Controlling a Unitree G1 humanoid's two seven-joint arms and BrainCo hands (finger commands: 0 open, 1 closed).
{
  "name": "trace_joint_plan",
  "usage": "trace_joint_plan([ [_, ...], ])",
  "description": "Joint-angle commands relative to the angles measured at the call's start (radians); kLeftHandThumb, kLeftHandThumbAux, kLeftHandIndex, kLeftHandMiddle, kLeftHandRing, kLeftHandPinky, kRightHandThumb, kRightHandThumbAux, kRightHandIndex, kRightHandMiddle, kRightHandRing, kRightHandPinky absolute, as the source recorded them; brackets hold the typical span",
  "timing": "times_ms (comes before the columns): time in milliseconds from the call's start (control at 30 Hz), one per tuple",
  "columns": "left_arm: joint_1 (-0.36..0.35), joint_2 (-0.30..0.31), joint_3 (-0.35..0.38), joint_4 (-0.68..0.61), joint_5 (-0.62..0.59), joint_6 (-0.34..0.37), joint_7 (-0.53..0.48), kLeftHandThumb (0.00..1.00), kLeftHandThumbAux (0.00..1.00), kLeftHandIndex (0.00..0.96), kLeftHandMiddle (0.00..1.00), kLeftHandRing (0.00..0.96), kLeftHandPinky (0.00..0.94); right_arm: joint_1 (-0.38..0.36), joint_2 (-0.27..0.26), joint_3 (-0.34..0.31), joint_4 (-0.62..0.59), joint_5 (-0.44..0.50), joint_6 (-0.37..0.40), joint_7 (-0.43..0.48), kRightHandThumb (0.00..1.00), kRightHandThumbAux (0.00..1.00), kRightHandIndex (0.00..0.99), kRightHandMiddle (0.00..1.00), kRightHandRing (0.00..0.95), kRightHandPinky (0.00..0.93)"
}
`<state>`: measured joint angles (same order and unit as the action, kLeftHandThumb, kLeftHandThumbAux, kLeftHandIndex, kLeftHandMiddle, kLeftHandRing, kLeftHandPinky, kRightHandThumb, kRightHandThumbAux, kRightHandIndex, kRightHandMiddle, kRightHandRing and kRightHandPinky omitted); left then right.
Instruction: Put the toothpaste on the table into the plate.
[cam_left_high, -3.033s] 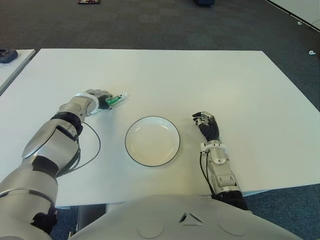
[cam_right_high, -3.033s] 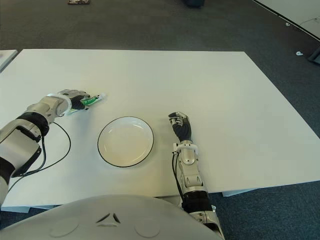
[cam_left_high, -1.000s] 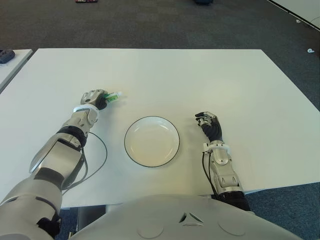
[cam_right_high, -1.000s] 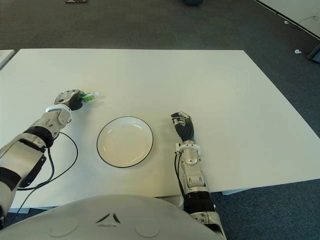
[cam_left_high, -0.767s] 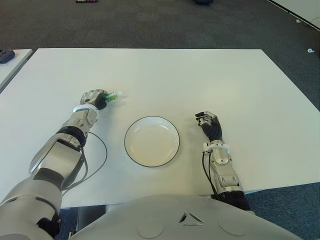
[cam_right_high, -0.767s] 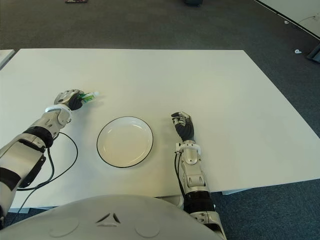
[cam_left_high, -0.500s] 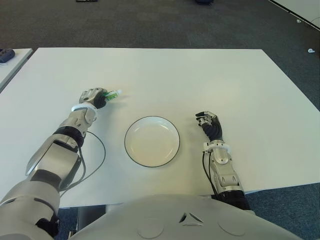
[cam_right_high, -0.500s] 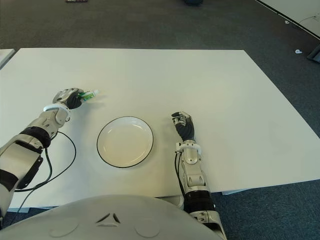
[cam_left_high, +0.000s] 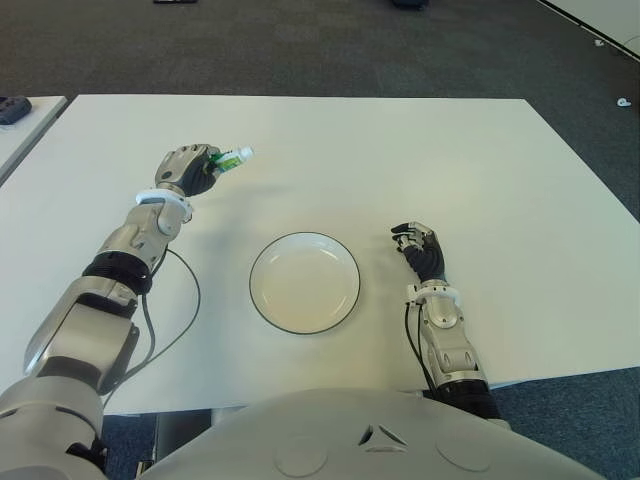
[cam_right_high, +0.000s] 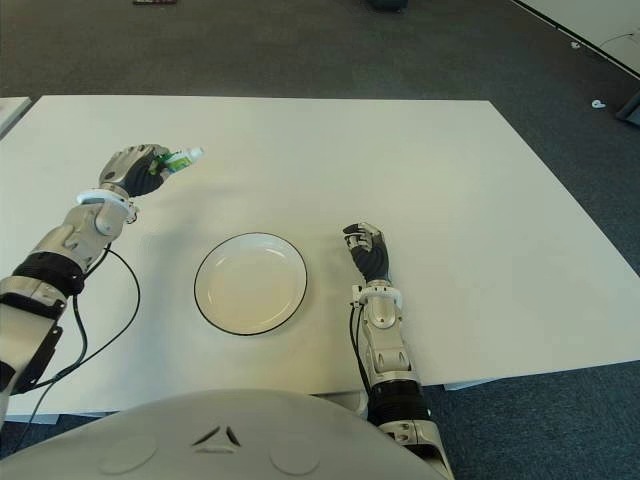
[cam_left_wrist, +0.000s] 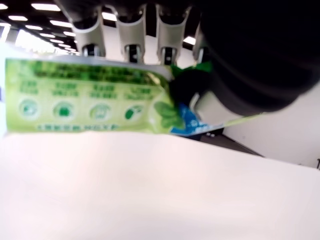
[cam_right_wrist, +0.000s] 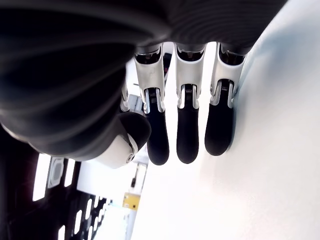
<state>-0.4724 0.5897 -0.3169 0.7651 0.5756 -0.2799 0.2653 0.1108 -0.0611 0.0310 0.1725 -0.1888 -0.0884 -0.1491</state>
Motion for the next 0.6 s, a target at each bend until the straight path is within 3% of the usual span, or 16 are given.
trace_joint_plan([
  [33, 0.080, 0.013, 0.046, -0.208, -0.035, 0.023, -0.062, 0.723, 0.699, 0.443, 0.818, 0.806, 0.783, -0.009, 0.005, 0.004, 0.012, 0.002, -0.010, 0.003, 0.715, 0.733, 0.419, 0.414, 0.391, 0.405],
  [200, 0.122, 0.004, 0.076, -0.320, -0.054, 0.023, -0.105, 0.725, 0.698, 0.443, 0.825, 0.814, 0.794, -0.012, 0.009, 0.004, 0.014, 0.004, -0.014, 0.002, 0.715, 0.733, 0.419, 0.418, 0.396, 0.406],
  [600, 0.257, -0.038, 0.109, -0.730, -0.091, 0.066, -0.246, 0.732, 0.697, 0.443, 0.827, 0.820, 0.798, -0.016, 0.020, 0.001, 0.012, 0.011, 0.004, 0.001, 0.716, 0.733, 0.419, 0.419, 0.399, 0.405],
])
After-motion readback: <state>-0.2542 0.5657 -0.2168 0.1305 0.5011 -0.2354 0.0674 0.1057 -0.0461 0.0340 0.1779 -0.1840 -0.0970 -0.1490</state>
